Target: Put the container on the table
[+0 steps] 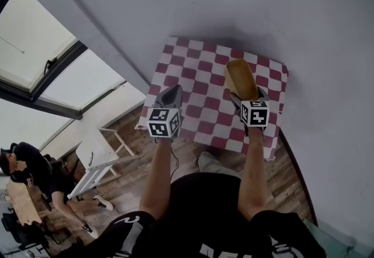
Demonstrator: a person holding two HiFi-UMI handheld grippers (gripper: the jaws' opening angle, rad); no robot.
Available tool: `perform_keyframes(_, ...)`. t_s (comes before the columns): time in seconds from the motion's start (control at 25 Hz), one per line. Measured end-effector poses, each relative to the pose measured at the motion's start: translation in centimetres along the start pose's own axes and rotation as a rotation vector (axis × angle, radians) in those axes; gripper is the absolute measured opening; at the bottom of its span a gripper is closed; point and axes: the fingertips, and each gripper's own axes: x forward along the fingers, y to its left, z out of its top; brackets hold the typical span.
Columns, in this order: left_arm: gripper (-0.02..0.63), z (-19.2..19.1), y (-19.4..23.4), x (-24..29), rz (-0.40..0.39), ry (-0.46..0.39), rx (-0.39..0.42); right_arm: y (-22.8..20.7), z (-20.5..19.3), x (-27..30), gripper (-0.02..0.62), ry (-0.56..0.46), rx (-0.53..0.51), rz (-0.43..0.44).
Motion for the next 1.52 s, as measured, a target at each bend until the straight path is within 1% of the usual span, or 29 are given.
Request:
perform_keyframes(0.16, 0.025, 0.5, -0.6, 1.8, -0.022, 0.006, 0.014, -1.7, 0.3, 0.3, 0.506, -0.003, 0.020, -0.021)
perform_keyframes(0.36, 0.025, 1.4, -1.3, 3.8, -0.045, 0.009, 0.024, -3.6, 0.5, 0.2, 0.506, 0.000, 0.017, -0.052)
perform_keyframes(0.68, 0.025, 2.9, -1.5, 6.6, -0.066, 0.010, 0.042, -7.1, 1.1, -0.3, 0.506, -0.026, 0.062, -0.106)
perform_keyframes(1.04, 0.025, 3.0, -2.7, 8.9, -0.099, 0.015, 0.063, -8.7, 0.8, 0.3, 0.506, -0.021, 0.068, -0.122)
perform_keyframes(1.24, 0.025, 2.7, -3.0, 9.8, -0.108, 0.020, 0.049, -8.9, 0.2, 0.3, 0.506, -0.013, 0.064, -0.125)
perform_keyframes(1.52, 0.025, 2.1, -5.8, 10.5, -0.172, 0.054, 0.071, -10.3, -1.6, -1.0, 0.508, -0.008, 0.107, -0.138)
